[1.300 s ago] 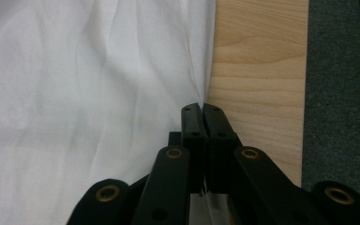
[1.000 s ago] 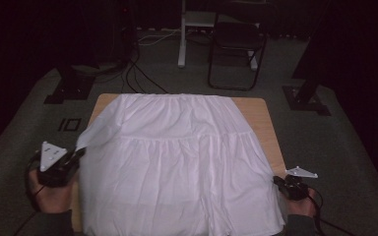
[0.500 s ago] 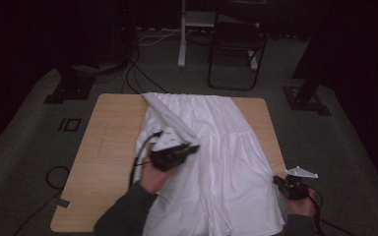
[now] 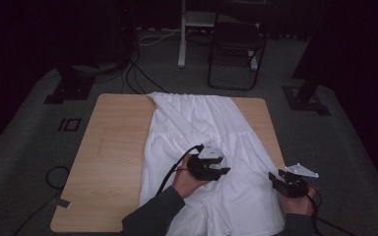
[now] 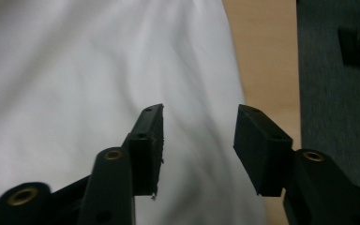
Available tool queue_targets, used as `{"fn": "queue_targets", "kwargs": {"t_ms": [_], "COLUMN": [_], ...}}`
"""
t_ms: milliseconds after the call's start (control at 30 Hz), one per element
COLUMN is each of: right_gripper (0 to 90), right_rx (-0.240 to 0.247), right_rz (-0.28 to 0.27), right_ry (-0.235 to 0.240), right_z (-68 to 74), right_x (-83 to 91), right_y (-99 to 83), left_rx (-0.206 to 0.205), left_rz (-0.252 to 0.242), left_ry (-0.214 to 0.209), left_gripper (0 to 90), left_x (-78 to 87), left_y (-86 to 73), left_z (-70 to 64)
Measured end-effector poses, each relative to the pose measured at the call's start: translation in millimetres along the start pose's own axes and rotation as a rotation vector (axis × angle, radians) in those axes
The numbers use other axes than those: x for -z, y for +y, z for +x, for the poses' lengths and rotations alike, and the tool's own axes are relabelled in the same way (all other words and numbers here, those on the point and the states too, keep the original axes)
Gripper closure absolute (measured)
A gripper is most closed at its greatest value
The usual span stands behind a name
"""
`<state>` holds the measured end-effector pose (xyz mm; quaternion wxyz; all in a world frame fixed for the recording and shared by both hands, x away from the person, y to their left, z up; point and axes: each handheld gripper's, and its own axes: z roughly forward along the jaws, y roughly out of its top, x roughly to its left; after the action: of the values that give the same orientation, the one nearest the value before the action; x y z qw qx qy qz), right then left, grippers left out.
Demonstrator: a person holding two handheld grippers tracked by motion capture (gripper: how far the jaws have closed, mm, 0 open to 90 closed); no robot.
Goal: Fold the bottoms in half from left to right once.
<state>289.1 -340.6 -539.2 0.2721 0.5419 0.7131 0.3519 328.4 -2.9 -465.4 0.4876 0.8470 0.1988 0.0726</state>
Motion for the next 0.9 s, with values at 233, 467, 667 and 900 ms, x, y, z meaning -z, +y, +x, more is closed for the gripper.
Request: {"fn": "queue_targets", "kwargs": {"t_ms": [233, 467, 667, 900], "right_gripper": [49.2, 59.7, 59.2, 49.5], "right_rx": [0.082, 0.112, 0.162, 0.163], "right_rz": [-0.069, -0.084, -0.047, 0.011], "right_ry": [0.096, 0.202, 0.273, 0.271], "right_z": [40.2, 61.6, 88.9, 100.9], "right_x": [12.8, 9.5, -9.4, -34.7], "right_y": [30.4, 43.2, 57.5, 63.6], "left_rx": [0.045, 0.051, 0.181, 0.330], "left_rz": [-0.061, 0.035, 0.151, 0.206], "left_ry": [0.053, 0.275, 0.478, 0.526], "left_gripper": [51.1, 45.2, 42.9, 41.8], "left_x": [46.4, 88.2, 119.7, 126.9], "left_y": [-15.3, -66.2, -128.7, -163.5], "left_z": [5.8, 8.5, 27.5, 47.3]}}
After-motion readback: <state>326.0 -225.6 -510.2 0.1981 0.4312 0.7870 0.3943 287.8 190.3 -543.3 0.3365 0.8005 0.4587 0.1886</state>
